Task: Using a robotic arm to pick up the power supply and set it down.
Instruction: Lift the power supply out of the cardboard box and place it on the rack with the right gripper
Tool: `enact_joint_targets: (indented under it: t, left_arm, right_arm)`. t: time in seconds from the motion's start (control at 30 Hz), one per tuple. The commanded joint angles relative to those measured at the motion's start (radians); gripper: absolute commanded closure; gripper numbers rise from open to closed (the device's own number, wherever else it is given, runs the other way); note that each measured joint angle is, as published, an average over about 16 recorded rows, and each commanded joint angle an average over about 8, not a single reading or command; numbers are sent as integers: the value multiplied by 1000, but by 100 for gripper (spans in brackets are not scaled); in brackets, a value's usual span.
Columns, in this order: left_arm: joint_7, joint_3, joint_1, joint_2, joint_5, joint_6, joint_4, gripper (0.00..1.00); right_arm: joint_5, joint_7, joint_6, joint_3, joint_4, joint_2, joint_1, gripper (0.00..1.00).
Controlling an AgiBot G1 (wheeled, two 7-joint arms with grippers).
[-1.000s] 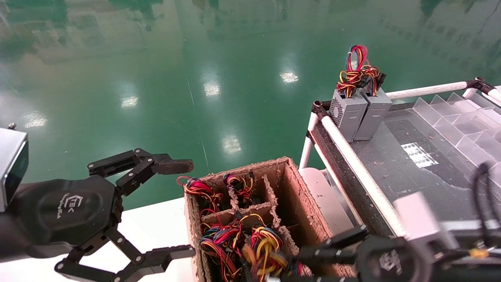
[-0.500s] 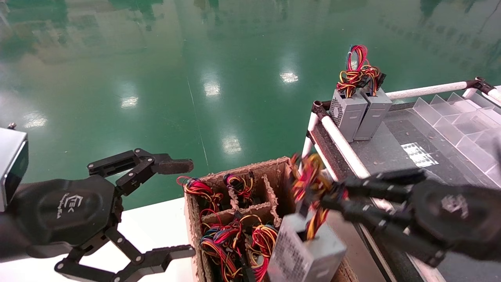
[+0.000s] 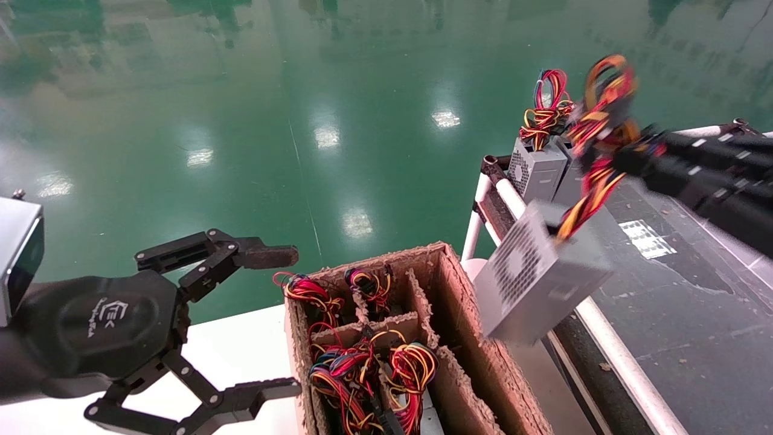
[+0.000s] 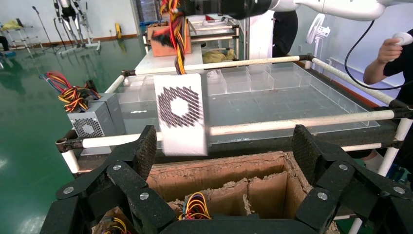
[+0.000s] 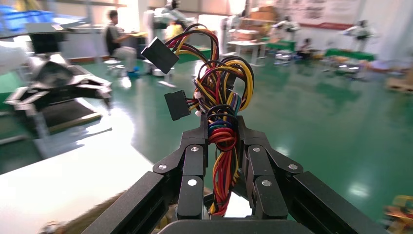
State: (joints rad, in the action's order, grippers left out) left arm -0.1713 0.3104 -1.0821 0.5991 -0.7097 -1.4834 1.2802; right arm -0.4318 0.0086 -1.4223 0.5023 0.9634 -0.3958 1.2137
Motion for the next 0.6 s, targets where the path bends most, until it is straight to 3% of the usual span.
enact_joint_targets:
  t: [0.03, 0.37, 0.6]
  left_arm:
    - [0, 0, 0, 0, 0, 0, 0, 0]
    - [0, 0, 0, 0, 0, 0, 0, 0]
    - [0, 1, 0, 0, 1, 0, 0, 0]
  right_arm:
    - [0, -8, -6, -8, -34, 5, 16, 100]
    - [-118, -75, -8, -9, -230, 42, 130, 100]
    - [-220, -100, -52, 19, -368, 50, 211, 100]
